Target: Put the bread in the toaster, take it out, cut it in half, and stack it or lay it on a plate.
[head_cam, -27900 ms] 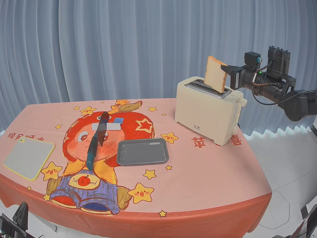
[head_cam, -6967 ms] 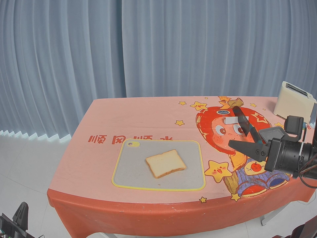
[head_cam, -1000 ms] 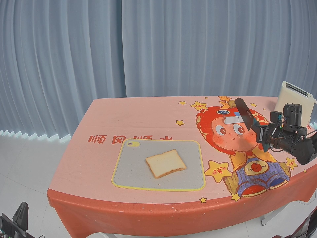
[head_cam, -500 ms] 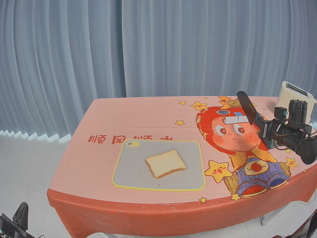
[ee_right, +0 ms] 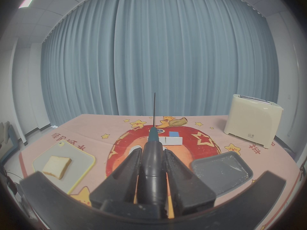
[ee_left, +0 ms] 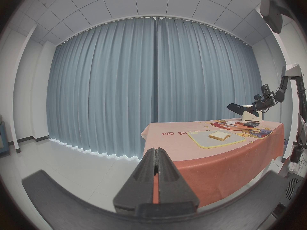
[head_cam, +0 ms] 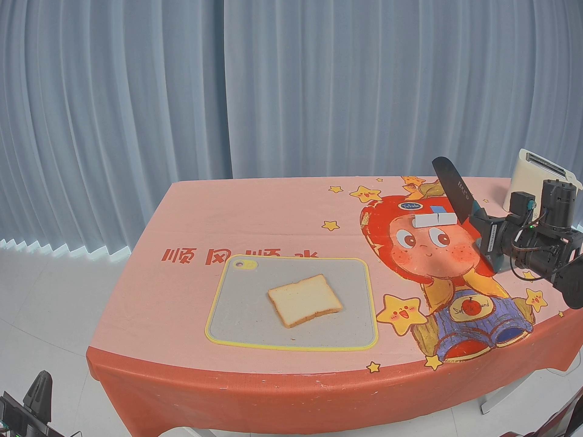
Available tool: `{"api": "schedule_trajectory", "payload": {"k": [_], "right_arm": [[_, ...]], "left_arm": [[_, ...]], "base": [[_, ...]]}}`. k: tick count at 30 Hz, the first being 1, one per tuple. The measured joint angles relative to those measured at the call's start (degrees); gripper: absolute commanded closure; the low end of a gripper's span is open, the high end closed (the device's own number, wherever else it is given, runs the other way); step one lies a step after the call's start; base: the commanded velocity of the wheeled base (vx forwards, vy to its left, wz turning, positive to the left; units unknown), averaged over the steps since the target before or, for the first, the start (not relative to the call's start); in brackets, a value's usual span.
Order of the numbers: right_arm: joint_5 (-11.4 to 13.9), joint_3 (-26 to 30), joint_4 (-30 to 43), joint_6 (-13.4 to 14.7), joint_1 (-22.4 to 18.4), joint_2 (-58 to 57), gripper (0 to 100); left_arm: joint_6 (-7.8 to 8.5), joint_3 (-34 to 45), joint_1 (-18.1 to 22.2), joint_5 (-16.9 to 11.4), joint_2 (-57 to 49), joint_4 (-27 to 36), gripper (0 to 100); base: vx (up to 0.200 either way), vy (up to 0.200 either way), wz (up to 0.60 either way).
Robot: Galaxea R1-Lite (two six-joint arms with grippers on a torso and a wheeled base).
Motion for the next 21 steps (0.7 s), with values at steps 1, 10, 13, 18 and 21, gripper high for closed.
{"api": "schedule_trajectory", "payload": {"k": [1, 10, 13, 18, 21], "right_arm": [[0.01, 0.09, -0.02, 0.07, 0.44, -0.38, 100], [0.00, 0.59, 0.02, 0.24, 1.90, -3.00, 100], [0.00, 1.07, -0.02, 0.34, 2.86, -3.97, 100], [-0.05, 1.73, 0.02, 0.38, 4.32, -5.24, 100], [-0.10, 1.93, 0.02, 0.32, 4.63, -5.62, 100]], "left_arm": [[0.02, 0.00, 0.00, 0.00, 0.00, 0.00, 100], [0.00, 0.00, 0.00, 0.00, 0.00, 0.00, 100], [0.00, 0.00, 0.00, 0.00, 0.00, 0.00, 100], [0.00, 0.00, 0.00, 0.00, 0.00, 0.00, 100], [0.00, 0.00, 0.00, 0.00, 0.00, 0.00, 100]], "base": [[0.000, 0.000, 0.00], [0.000, 0.000, 0.00], [0.000, 0.000, 0.00], [0.000, 0.000, 0.00], [0.000, 0.000, 0.00]]}}
